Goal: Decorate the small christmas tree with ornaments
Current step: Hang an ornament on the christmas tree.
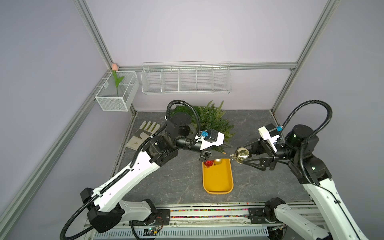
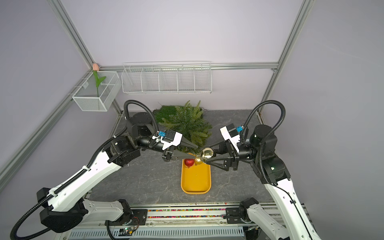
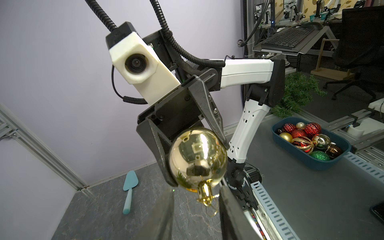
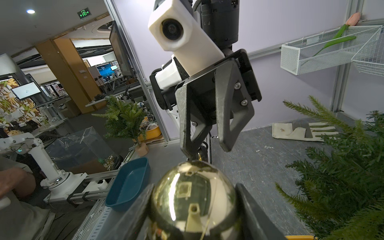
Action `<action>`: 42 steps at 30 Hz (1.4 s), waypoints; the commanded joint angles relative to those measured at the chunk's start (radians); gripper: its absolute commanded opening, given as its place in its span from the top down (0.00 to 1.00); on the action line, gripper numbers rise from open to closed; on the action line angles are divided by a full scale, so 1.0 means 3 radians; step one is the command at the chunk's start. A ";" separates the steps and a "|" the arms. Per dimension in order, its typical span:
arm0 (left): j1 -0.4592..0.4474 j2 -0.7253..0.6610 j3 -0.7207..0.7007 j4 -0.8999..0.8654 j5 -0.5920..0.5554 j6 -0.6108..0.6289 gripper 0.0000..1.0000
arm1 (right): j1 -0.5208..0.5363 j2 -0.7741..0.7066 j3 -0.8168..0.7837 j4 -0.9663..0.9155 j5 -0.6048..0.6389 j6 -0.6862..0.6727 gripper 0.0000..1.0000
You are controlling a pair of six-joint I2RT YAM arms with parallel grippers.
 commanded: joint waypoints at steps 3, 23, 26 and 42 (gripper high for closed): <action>-0.0013 0.0054 0.0136 -0.0110 0.0188 0.0003 0.69 | -0.0010 0.0006 0.0081 -0.0114 0.0020 -0.0129 0.50; -0.0011 0.0077 0.0155 -0.0291 0.0153 0.0144 0.93 | -0.0011 -0.0040 0.0132 -0.0218 0.0244 -0.0154 0.51; -0.0011 0.0063 0.0150 -0.0302 0.0132 0.0154 0.96 | -0.0011 -0.0042 0.0132 -0.0238 0.0279 -0.0164 0.51; -0.0011 -0.0321 -0.0295 0.0328 -0.1062 0.0014 1.00 | -0.0103 -0.0074 0.0128 -0.0438 0.1140 -0.0229 0.56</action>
